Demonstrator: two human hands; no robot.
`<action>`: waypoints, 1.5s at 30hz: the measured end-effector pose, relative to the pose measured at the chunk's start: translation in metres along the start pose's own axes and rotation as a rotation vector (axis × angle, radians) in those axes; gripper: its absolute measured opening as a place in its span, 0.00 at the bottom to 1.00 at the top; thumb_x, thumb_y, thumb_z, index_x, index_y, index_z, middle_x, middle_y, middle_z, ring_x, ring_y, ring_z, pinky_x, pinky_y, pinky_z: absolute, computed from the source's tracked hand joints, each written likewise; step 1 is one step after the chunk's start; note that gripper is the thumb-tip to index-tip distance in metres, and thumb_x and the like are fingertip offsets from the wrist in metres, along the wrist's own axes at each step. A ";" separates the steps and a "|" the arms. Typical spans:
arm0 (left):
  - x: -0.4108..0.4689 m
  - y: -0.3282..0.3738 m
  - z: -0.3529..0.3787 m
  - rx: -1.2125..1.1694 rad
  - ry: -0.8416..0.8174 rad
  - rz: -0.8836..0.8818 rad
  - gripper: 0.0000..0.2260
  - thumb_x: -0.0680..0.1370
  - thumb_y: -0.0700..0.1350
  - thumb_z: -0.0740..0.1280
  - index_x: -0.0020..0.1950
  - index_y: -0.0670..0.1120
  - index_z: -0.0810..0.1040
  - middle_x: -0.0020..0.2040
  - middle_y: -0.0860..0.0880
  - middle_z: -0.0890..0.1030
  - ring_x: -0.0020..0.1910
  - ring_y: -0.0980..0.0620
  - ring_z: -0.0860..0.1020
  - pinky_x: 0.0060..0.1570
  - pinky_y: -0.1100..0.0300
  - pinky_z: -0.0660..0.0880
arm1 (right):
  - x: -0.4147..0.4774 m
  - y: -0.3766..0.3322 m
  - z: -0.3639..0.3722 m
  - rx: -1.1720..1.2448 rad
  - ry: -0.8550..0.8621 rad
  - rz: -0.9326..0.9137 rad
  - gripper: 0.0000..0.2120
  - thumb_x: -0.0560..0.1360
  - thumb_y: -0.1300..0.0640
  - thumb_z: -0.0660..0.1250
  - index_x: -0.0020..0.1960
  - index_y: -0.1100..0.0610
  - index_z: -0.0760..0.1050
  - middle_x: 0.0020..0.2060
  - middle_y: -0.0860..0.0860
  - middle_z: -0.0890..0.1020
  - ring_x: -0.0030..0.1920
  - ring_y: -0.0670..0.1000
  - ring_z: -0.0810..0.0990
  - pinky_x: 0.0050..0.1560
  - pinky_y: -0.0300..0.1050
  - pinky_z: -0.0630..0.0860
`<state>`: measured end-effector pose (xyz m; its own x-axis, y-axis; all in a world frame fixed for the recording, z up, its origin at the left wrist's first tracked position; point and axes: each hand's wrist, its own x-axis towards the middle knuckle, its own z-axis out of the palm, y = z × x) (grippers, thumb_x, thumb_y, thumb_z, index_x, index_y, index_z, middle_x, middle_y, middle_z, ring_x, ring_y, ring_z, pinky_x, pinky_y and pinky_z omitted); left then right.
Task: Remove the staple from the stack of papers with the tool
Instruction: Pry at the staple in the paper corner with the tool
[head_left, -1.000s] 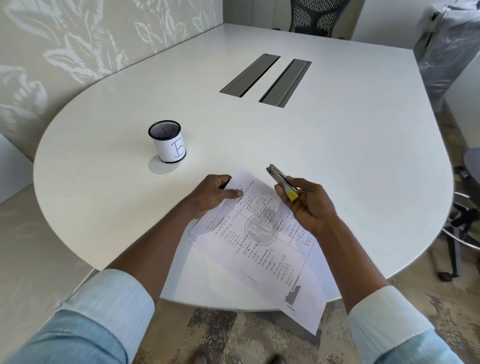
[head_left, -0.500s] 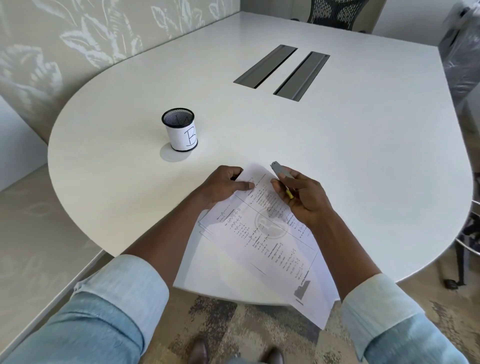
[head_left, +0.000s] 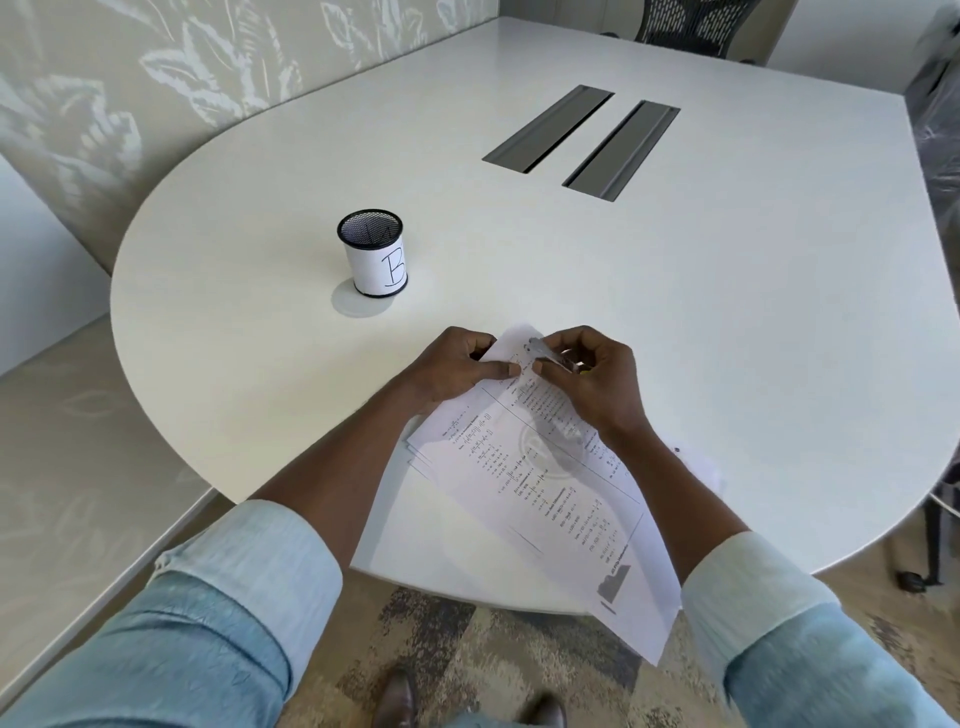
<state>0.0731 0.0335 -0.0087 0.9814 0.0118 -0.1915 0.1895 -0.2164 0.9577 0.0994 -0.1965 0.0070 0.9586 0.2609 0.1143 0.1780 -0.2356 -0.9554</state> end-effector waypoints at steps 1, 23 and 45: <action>0.000 -0.001 0.000 0.001 -0.005 0.008 0.10 0.74 0.45 0.84 0.50 0.41 0.90 0.49 0.41 0.90 0.46 0.46 0.84 0.57 0.42 0.84 | 0.000 0.003 0.002 -0.020 -0.004 -0.006 0.09 0.73 0.62 0.82 0.50 0.53 0.87 0.44 0.44 0.89 0.40 0.46 0.81 0.44 0.42 0.79; -0.005 0.005 0.004 -0.036 -0.010 0.042 0.25 0.74 0.37 0.83 0.23 0.50 0.75 0.32 0.54 0.60 0.34 0.52 0.58 0.38 0.56 0.55 | -0.002 0.024 0.006 -0.144 -0.039 -0.039 0.08 0.75 0.62 0.79 0.52 0.53 0.87 0.47 0.48 0.89 0.47 0.57 0.87 0.49 0.58 0.83; -0.008 0.007 0.005 -0.032 0.001 0.016 0.25 0.72 0.40 0.84 0.34 0.28 0.71 0.36 0.48 0.55 0.37 0.46 0.54 0.39 0.53 0.51 | 0.001 0.027 0.004 -0.095 -0.127 -0.122 0.07 0.78 0.63 0.78 0.54 0.56 0.84 0.45 0.46 0.87 0.37 0.42 0.78 0.39 0.36 0.72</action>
<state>0.0669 0.0269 -0.0014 0.9844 0.0091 -0.1755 0.1742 -0.1854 0.9671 0.1039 -0.1993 -0.0200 0.8941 0.4071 0.1866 0.3169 -0.2809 -0.9059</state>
